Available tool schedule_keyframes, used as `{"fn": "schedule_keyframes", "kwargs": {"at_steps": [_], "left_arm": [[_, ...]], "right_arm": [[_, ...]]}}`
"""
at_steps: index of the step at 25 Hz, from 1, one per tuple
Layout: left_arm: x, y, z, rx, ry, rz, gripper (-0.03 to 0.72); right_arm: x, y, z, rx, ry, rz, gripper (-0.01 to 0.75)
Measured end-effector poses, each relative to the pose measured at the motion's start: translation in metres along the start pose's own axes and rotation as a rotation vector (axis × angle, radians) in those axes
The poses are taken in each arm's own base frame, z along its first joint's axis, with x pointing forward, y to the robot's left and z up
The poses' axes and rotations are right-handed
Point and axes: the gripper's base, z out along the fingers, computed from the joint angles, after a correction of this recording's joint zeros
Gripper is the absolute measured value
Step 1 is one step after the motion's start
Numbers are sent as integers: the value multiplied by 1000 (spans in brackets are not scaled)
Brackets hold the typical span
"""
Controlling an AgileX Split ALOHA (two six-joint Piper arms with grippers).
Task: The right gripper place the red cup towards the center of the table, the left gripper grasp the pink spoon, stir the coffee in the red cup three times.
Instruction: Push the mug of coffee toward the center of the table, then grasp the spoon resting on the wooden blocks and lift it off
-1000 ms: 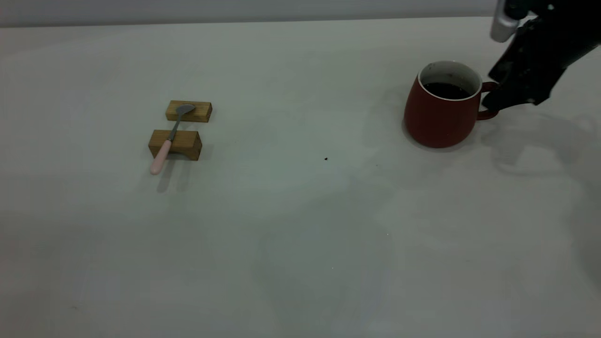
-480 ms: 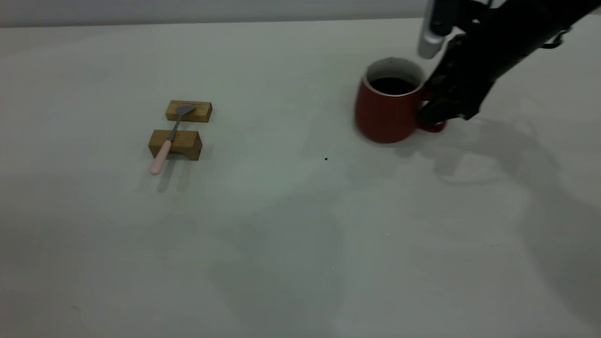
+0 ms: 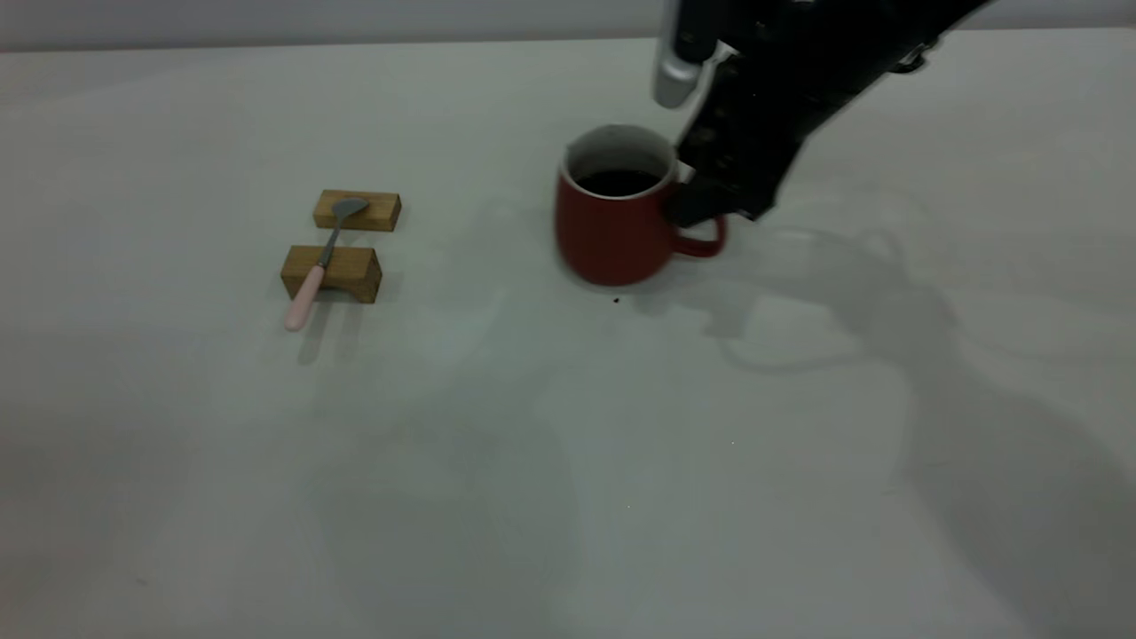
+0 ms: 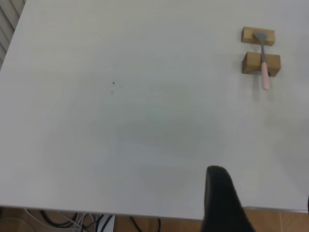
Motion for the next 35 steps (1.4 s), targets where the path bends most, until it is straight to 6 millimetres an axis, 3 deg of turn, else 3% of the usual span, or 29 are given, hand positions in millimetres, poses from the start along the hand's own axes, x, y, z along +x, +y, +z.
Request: {"fn": "schedule_keyframes", "kwargs": {"at_steps": [3,9,13,16,21,24,29,33,35], "left_arm": [[0,0,0,0,0,0,492],[0,0,0,0,0,0,492],[0,0,0,0,0,0,492],[0,0,0,0,0,0,492],[0,0,0,0,0,0,492],[0,0,0,0,0,0,492],[0,0,0,0,0,2,492],[0,0,0,0,0,2,492],[0,0,0,0,0,2,492]], "right_arm": [[-15,0,6,9,-31,1,591],[-21,3,10,6,-37,-5,591],[-28,-1,1,5,-63,41,591],[-42,-5,-18,-23,-122,137,591],[-86,-7,-81,-187,-233,517,591],[-98,-4,-130,-245,-117,714,591],[-86,13,-209,-139,347,938,591],[-70,32,-259,93,493,1061,591],[-59,51,-278,145,527,1074,591]]}}
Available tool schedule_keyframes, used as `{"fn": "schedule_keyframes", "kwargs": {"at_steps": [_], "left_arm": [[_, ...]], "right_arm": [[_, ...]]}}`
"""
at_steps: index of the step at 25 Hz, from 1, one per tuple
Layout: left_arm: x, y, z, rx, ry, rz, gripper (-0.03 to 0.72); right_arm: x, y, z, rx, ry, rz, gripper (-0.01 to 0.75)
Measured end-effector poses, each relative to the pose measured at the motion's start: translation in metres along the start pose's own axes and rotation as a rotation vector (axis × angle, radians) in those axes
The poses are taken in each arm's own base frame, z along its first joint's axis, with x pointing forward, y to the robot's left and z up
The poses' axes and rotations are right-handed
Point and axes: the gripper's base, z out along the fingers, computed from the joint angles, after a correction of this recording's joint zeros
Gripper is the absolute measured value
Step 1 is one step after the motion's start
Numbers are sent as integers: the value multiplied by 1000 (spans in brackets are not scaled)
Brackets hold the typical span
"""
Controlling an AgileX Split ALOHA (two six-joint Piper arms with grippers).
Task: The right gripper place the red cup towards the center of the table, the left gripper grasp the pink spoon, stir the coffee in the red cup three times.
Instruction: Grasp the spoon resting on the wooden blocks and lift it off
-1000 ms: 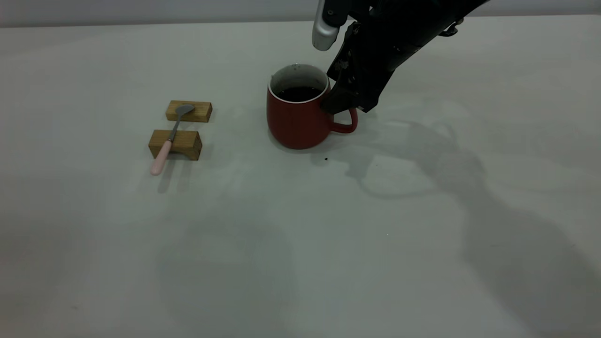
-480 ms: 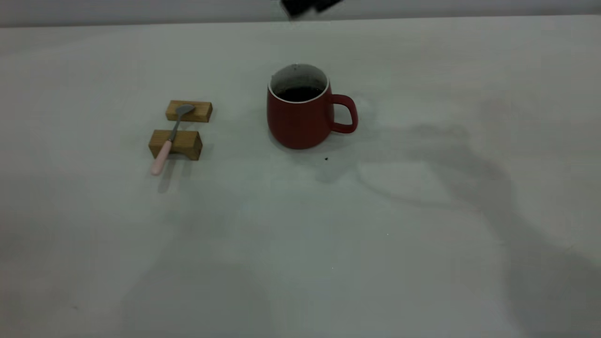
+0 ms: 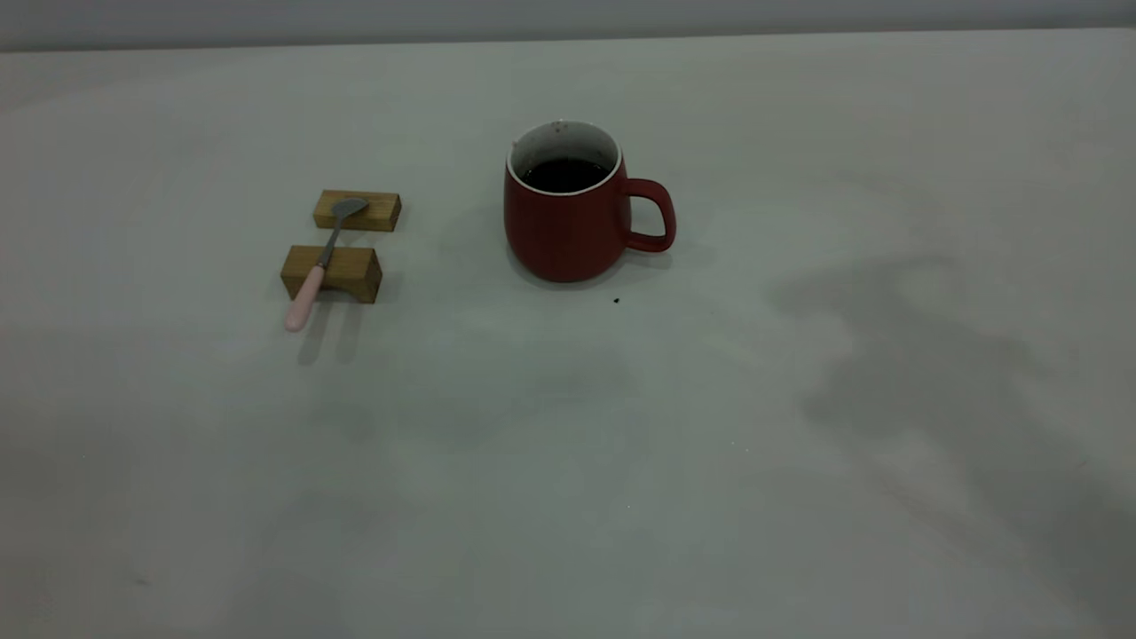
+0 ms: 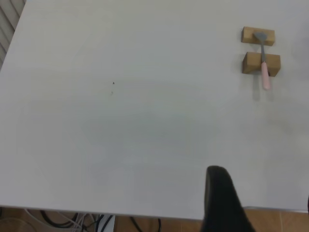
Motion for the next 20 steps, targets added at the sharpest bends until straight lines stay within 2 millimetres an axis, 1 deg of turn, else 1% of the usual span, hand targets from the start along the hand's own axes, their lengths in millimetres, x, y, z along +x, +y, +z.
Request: {"fn": "schedule_keyframes", "kwargs": {"at_steps": [1,5,7,11,12,15,17,20], "left_arm": [[0,0,0,0,0,0,492],[0,0,0,0,0,0,492],[0,0,0,0,0,0,492],[0,0,0,0,0,0,492],[0,0,0,0,0,0,492],[0,0,0,0,0,0,492],[0,0,0,0,0,0,492],[0,0,0,0,0,0,492]], "right_arm": [[13,-3,-4,15,-1,10,591],[75,-8,5,17,67,44,591],[109,-7,8,17,79,51,591],[169,-6,7,13,26,69,591],[181,-7,6,14,-4,87,591],[211,-12,7,30,-75,165,591],[223,-15,4,51,-149,219,591],[235,-16,-8,79,-329,263,591]]}}
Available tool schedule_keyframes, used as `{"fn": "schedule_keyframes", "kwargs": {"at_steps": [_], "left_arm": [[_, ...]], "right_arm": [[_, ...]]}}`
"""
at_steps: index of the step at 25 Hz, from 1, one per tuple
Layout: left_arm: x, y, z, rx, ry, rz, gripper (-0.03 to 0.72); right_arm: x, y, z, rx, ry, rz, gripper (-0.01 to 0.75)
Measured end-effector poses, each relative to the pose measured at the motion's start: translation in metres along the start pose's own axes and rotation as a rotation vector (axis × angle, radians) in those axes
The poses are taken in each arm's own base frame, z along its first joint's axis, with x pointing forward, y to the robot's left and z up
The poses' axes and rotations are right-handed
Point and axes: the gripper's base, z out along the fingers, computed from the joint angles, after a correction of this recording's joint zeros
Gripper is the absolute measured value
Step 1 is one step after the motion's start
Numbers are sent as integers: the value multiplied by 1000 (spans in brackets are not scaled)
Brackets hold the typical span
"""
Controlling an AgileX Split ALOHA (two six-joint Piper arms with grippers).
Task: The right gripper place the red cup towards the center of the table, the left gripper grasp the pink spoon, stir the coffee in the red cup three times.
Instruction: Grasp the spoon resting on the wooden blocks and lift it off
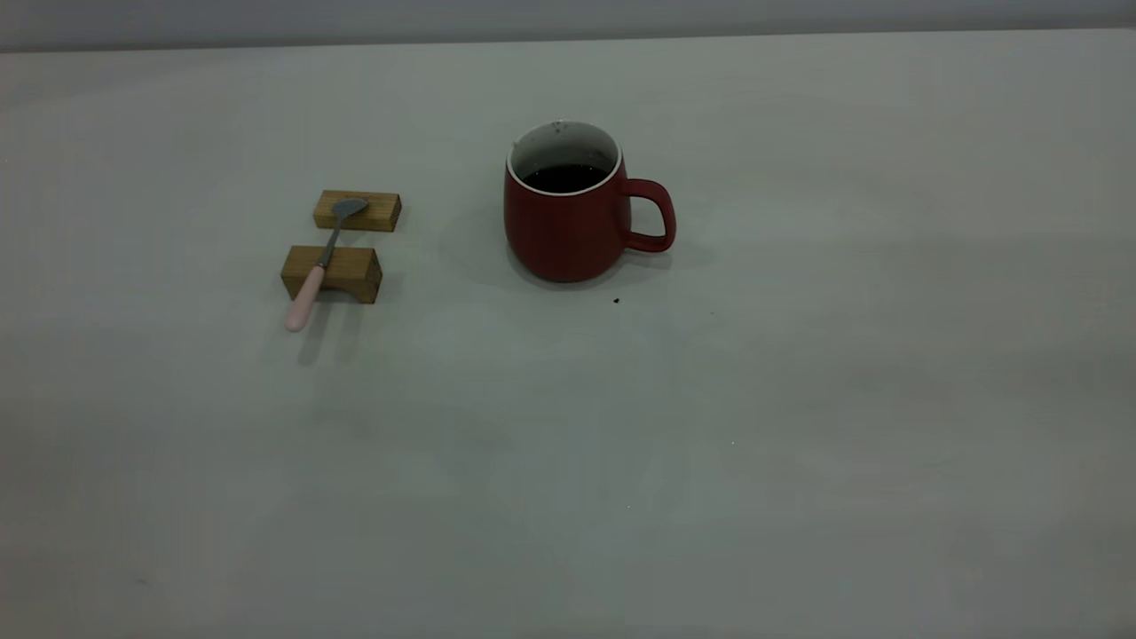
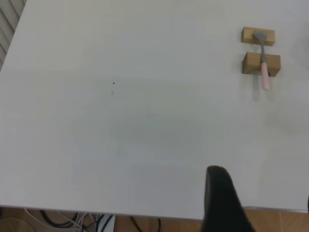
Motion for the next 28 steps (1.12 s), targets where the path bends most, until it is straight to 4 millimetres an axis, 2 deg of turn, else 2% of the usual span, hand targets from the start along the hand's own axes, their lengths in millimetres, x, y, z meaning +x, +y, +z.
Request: {"fn": "schedule_keyframes", "kwargs": {"at_steps": [4,15,28], "left_arm": [[0,0,0,0,0,-1,492],[0,0,0,0,0,-2,492],[0,0,0,0,0,-2,492]], "right_arm": [[12,-2,-15,12,-211,2,591],[55,-4,-37,9,-495,5,591],[59,-4,-38,8,-516,5,591]]}}
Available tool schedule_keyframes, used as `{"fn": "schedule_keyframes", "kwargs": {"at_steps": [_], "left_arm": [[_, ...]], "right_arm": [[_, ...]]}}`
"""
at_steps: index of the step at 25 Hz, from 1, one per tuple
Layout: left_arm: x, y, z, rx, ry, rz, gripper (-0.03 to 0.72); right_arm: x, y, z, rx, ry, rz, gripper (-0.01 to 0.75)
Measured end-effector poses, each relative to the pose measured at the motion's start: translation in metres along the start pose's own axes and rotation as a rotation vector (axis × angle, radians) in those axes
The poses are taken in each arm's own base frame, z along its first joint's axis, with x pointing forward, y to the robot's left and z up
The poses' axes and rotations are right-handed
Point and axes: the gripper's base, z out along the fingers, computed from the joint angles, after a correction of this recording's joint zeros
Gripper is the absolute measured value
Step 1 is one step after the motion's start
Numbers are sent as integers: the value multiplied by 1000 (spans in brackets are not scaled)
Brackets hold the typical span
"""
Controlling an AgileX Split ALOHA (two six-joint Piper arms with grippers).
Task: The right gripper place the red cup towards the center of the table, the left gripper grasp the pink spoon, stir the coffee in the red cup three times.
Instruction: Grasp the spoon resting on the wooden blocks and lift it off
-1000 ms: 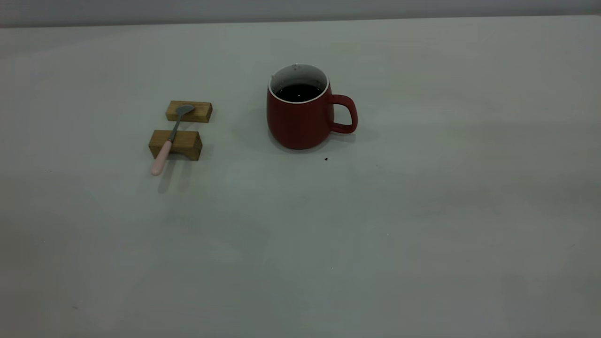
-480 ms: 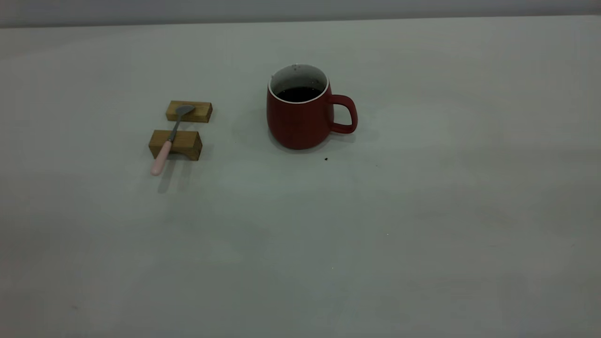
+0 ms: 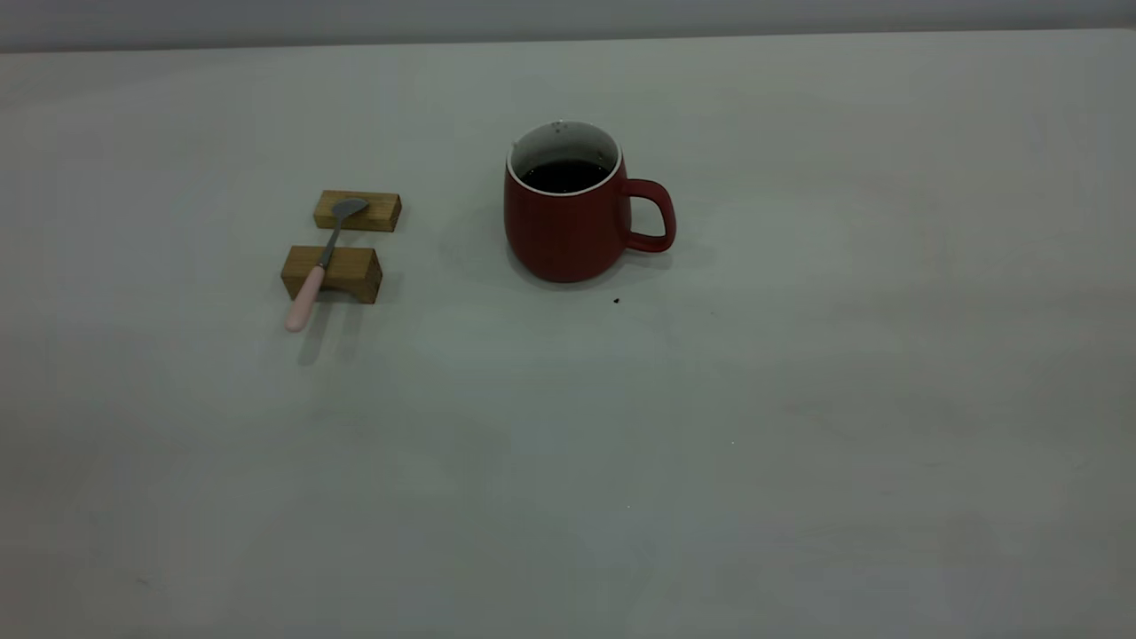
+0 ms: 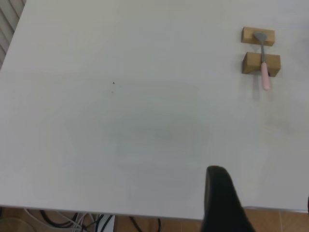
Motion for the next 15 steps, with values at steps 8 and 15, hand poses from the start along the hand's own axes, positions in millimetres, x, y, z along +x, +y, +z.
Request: {"fn": "schedule_keyframes", "kwargs": {"at_steps": [8,15], "left_arm": [[0,0,0,0,0,0,492],[-12,-2,3,-2,33,7,492]], "right_arm": [[0,0,0,0,0,0,591],[0,0,0,0,0,0,591]]}}
